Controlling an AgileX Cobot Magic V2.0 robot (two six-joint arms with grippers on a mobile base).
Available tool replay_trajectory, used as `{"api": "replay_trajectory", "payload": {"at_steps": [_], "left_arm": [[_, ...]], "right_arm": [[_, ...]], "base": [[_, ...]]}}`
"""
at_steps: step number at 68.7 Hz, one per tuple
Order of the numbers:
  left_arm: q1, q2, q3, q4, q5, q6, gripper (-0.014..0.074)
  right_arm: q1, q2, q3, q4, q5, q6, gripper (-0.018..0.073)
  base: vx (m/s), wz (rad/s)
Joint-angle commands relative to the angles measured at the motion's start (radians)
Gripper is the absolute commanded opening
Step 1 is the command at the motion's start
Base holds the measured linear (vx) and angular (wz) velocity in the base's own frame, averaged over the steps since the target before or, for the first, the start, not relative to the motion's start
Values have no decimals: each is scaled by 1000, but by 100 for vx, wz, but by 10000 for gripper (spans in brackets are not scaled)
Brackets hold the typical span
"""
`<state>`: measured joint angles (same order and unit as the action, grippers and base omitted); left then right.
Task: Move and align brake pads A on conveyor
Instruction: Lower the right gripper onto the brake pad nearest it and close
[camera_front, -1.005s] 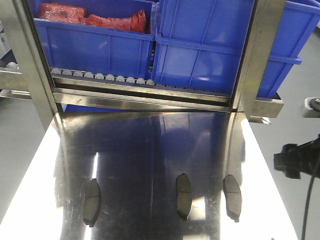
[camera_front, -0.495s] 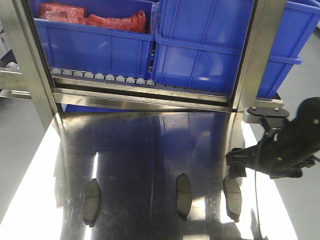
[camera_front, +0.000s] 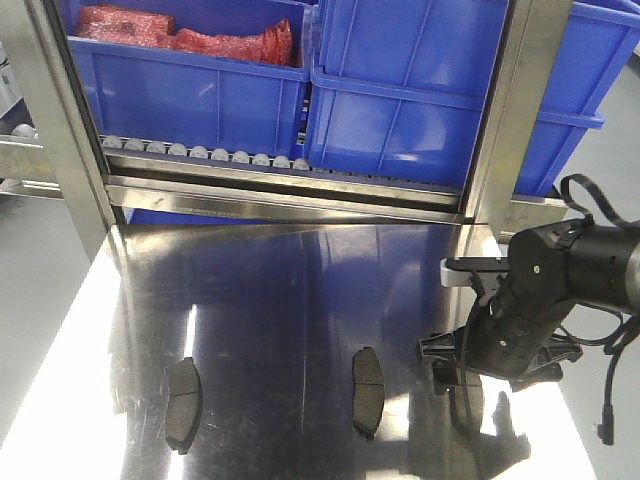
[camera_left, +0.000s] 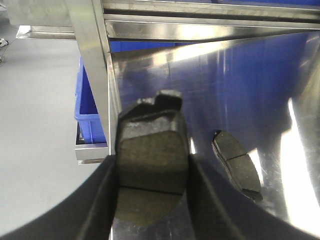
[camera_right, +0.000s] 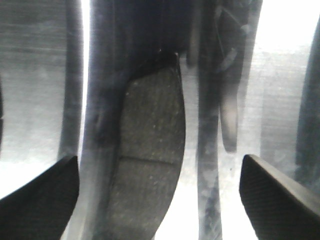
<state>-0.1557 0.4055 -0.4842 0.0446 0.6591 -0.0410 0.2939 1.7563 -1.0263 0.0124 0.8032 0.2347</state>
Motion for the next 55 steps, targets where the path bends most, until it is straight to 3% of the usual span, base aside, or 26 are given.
{"api": "replay_trajectory", "payload": {"at_steps": [1,34,55], "left_arm": [[-1,6,-30,-4,-95,0,-6],[-1,6,-30,-4,-95,0,-6],[-1,6,-30,-4,-95,0,-6]], "right_arm": [[0,-25,-29,-19,-36,3,610],[0,7,-30,-20,-50,0,593],[9,7,-149,-64,125,-2,593]], "base": [[0,0],[0,0],[0,0]]}}
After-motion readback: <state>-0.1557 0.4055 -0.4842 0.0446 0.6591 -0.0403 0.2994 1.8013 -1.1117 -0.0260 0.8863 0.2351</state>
